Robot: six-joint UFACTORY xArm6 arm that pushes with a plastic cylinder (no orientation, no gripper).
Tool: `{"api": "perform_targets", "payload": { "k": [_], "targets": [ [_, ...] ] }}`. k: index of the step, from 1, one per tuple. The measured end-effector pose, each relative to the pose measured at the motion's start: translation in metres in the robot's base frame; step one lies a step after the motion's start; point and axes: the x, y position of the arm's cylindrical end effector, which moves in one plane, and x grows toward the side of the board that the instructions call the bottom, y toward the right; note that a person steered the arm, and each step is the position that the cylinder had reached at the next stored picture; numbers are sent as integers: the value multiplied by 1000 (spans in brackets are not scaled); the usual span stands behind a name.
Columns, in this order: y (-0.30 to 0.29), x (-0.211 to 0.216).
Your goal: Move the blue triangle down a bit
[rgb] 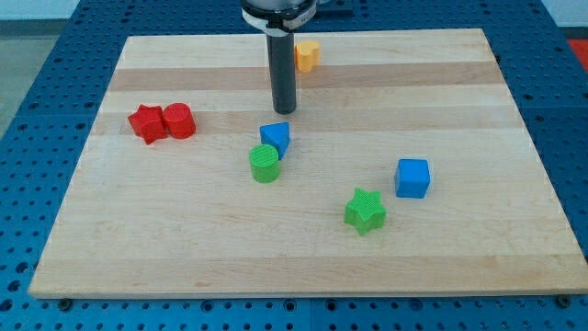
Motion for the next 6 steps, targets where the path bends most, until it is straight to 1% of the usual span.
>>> {"api": "perform_targets", "payload": {
  "k": [3,4,6],
  "targets": [
    [0,0],
    [1,32],
    [12,53]
  ]
}}
